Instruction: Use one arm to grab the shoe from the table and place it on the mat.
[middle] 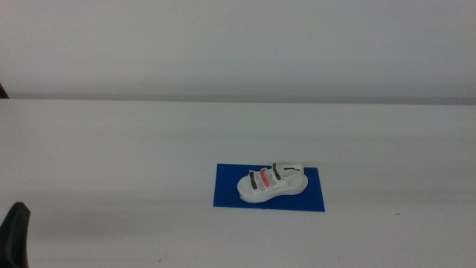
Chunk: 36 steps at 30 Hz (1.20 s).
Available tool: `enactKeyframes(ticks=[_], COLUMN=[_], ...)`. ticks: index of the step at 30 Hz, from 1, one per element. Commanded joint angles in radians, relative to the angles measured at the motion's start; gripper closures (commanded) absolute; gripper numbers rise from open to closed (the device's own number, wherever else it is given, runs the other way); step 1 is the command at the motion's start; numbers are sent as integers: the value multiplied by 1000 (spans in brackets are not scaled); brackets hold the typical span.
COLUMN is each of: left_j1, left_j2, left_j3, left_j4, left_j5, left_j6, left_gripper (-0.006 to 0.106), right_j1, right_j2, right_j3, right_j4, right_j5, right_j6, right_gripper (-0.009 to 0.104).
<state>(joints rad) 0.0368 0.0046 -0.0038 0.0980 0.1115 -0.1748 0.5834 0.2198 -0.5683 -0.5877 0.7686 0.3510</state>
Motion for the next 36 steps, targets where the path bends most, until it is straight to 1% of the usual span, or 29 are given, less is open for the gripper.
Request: enactKeyframes(ticks=[1, 2, 3, 5, 6, 7, 9, 10, 14, 16, 18, 28, 29, 31, 34, 36], left_j1=[4, 4, 4, 4, 4, 4, 4, 4, 4, 4, 4, 4, 4, 4, 4, 4], left_j2=[-41, -41, -41, -41, -41, -41, -41, -41, -41, -41, -41, -41, -41, -41, -41, -41], left_j3=[43, 43, 43, 43, 43, 43, 43, 43, 43, 43, 43, 43, 43, 43, 43, 43], left_j4=[-2, -2, -2, -2, -2, -2, -2, -2, -2, -2, -2, -2, -2, -2, -2, -2], left_j5=[-17, -17, -17, -17, -17, -17, -17, -17, -17, -17, -17, -17, -17, -17, -17, -17], left_j6=[-6, -6, -6, -6, -6, -6, -6, -6, -6, -6, -6, -6, -6, -6, -6, -6], left_gripper=[7, 7, 7, 7, 7, 7, 7, 7, 7, 7, 7, 7, 7, 7, 7, 7], right_j1=[-23, -39, -62, -118, -154, -195, -279, -329, -494, -542, -563, -563, -563, -563, -563, -563], right_j2=[-29, -39, -49, -59, -63, -68, -76, -82, -96, -96, -96, -96, -103, -129, -230, -256], right_j3=[49, 64, 81, 109, 123, 139, 179, 202, 288, 322, 326, 326, 345, 388, 498, 571], right_j4=[36, 45, 73, 172, 261, 337, 446, 476, 519, 534, 543, 545, 543, 515, 517, 517], right_j5=[-59, -74, -99, -154, -197, -244, -329, -366, -502, -565, -564, -574, -615, -635, -642, -662], right_j6=[-65, -71, -96, -195, -267, -344, -470, -488, -449, -439, -413, -397, -397, -392, -333, -332], right_gripper=[11, 11, 11, 11, 11, 11, 11, 11, 11, 11, 11, 11, 11, 11, 10, 8])
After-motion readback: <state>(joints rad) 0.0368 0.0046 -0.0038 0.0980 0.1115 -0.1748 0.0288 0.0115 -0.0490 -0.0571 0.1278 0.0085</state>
